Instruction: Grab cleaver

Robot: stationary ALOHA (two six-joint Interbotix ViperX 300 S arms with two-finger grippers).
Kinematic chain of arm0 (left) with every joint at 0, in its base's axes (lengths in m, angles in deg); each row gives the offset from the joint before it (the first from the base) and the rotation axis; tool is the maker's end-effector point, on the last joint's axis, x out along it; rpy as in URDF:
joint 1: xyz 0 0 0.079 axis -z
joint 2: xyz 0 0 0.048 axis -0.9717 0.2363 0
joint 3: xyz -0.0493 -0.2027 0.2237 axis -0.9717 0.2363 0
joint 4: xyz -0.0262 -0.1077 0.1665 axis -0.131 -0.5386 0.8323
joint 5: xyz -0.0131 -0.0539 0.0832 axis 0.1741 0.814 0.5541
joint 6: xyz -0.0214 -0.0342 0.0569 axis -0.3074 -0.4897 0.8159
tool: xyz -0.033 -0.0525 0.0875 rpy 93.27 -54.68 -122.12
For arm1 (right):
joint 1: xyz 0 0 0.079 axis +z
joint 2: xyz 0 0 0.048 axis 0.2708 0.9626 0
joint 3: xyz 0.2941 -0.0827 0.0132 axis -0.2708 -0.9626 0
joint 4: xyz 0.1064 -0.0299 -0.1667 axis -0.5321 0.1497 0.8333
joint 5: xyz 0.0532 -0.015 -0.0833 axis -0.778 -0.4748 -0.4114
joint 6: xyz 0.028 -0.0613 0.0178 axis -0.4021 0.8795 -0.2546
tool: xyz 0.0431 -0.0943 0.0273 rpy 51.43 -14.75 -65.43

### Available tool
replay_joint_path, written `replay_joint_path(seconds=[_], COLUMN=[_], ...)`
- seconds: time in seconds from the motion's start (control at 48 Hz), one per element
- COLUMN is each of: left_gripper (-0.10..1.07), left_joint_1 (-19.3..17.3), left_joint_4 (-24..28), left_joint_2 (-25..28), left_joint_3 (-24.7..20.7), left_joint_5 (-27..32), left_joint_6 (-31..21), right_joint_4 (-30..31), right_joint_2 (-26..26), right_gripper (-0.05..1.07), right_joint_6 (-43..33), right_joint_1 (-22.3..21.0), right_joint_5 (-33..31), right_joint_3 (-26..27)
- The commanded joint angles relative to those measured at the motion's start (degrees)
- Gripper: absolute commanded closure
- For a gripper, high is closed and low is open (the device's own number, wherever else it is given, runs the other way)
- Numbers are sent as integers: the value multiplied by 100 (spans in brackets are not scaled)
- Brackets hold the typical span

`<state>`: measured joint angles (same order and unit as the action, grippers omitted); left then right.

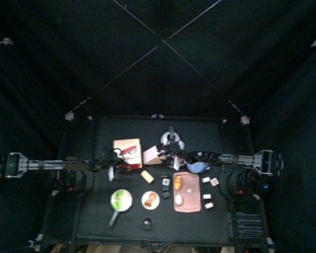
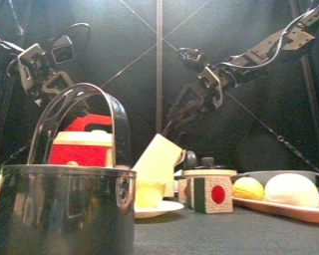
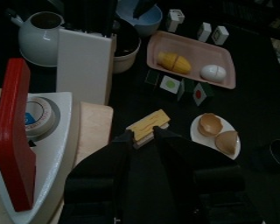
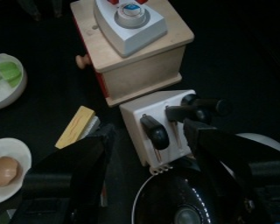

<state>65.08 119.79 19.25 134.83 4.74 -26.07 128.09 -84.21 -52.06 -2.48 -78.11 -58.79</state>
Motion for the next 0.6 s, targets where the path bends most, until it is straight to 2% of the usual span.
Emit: replay_joint_path(seconds=[0.0, 0.083, 0.167, 0.208, 0.396, 0.583], left_gripper=[28, 28, 28, 28, 28, 28], left_joint_1=[-26, -26, -26, -26, -26, -26], left_joint_4=[-9, -9, 0, 0, -9, -9], left_joint_2=[0, 0, 0, 0, 0, 0], left_joint_3=[-70, -70, -70, -62, -53, -53], left_joint_5=[-44, -44, -35, -35, -35, -35], left_joint_6=[9, 0, 9, 9, 0, 9], right_joint_4=[9, 70, 70, 70, 53, 53], right_joint_2=[-62, 18, 62, 53, 35, 62], right_gripper=[9, 20, 37, 41, 46, 60], right_joint_6=[9, 9, 0, 0, -9, -9], right_joint_1=[-35, -62, -105, -114, -123, -123], right_joint_5=[18, 18, 18, 18, 141, 141], right_joint_3=[132, 158, 176, 185, 193, 185])
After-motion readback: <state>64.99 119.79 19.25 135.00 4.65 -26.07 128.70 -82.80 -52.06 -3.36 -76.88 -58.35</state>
